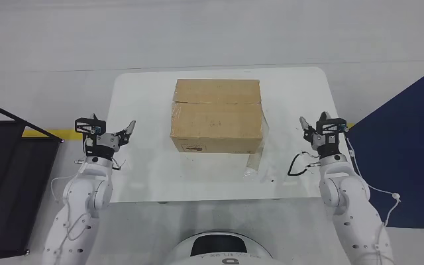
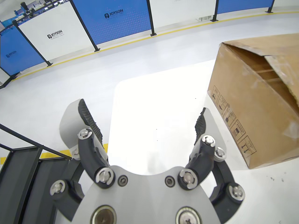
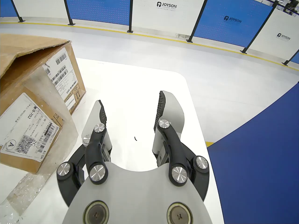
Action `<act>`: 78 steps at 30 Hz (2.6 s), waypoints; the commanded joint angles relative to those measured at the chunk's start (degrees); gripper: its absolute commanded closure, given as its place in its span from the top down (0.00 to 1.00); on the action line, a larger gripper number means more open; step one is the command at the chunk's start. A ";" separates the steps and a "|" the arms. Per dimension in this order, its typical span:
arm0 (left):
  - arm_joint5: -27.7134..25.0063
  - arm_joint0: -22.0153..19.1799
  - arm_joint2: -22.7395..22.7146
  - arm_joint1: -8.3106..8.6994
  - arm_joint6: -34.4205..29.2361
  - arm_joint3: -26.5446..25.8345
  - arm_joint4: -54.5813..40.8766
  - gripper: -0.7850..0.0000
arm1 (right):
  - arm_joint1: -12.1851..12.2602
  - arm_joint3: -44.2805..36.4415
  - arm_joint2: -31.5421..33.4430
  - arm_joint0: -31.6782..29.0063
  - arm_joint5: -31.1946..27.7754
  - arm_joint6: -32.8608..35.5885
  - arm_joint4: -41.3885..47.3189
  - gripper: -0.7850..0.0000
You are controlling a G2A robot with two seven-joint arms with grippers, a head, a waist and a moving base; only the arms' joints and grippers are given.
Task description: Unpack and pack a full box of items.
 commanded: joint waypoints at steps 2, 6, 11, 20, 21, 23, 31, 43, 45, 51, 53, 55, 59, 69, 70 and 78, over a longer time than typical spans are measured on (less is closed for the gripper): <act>-0.13 -1.07 0.39 -0.07 0.00 -0.12 1.07 1.00 | 0.00 0.00 0.00 0.00 0.00 0.00 0.00 1.00; -2.00 -3.38 2.32 -0.11 -1.74 -0.42 3.63 1.00 | 0.00 0.00 0.00 0.00 0.00 0.00 0.00 1.00; -3.78 -7.60 5.90 -0.29 -5.53 1.35 7.65 1.00 | 0.00 0.00 0.00 0.00 0.00 0.00 0.00 1.00; -5.34 -11.01 9.62 -0.65 -7.77 3.00 10.83 1.00 | 0.00 0.00 0.00 0.00 0.00 0.00 0.00 1.00; -5.28 -11.31 10.08 -0.72 -7.86 3.00 11.11 1.00 | 0.00 0.00 0.00 0.00 0.00 0.00 0.00 1.00; -5.36 -11.73 10.86 -0.82 -7.74 2.82 11.65 1.00 | 0.00 0.00 0.00 0.00 0.00 0.00 0.00 1.00; -5.86 -11.80 12.00 -1.03 -7.42 1.28 12.58 1.00 | 0.00 0.00 0.00 0.00 0.00 0.00 0.00 1.00; -8.36 -11.33 6.84 -0.75 -6.29 1.38 6.59 1.00 | 0.00 0.00 0.00 0.00 0.00 0.00 0.00 1.00; -4.34 -11.99 7.36 -0.95 -5.63 2.52 9.07 1.00 | 0.00 0.00 0.00 0.00 0.00 0.00 0.00 1.00; -2.65 -14.62 11.58 -1.51 -4.22 5.30 13.05 1.00 | 0.00 0.00 0.00 0.00 0.00 0.00 0.00 1.00; -2.57 -15.93 12.75 -1.72 -3.92 6.51 13.62 1.00 | 0.00 0.00 0.00 0.00 0.00 0.00 0.00 1.00; -2.00 -17.64 13.77 -2.01 -4.53 8.11 13.22 1.00 | 0.00 0.00 0.00 0.00 0.00 0.00 0.00 1.00; -2.11 -20.38 15.71 -2.46 -5.17 10.30 13.14 1.00 | 0.00 0.00 0.00 0.00 0.00 0.00 0.00 1.00; -2.43 -22.85 17.01 -2.93 -4.90 13.78 14.20 1.00 | 0.00 0.00 0.00 0.00 0.00 0.00 0.00 1.00; -2.56 -23.00 16.98 -2.95 -4.90 13.96 14.15 1.00 | 0.00 0.00 0.00 0.00 0.00 0.00 0.00 1.00; -5.58 -22.27 16.35 -2.94 -5.12 12.30 12.45 1.00 | 0.00 0.00 0.00 0.00 0.00 0.00 0.00 1.00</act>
